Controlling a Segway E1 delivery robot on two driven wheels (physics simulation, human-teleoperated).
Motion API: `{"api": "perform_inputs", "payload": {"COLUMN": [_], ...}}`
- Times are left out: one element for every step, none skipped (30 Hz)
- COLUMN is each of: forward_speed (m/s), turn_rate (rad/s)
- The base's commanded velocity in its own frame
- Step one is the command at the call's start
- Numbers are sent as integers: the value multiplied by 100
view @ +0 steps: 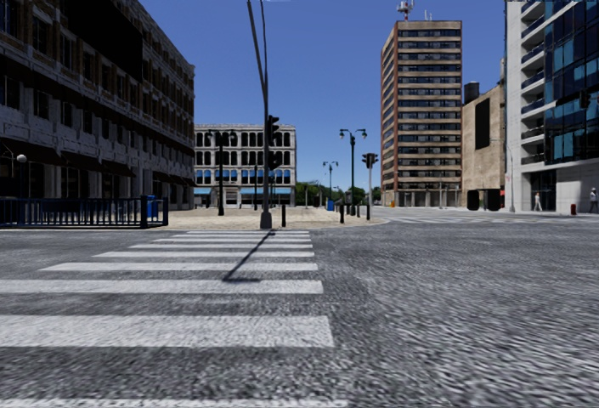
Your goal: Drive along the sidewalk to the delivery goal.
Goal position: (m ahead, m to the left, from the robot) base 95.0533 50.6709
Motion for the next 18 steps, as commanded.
{"api": "perform_inputs", "payload": {"forward_speed": [200, 200, 200, 200, 200, 200, 200, 200, 200, 200, 200, 200, 200, 200, 200, 200, 200, 200], "turn_rate": [41, 40, 39, 39, 39, 39, 35, 30, 28, 28, 28, 28, 28, 30, 33, 33, 38, 46]}}
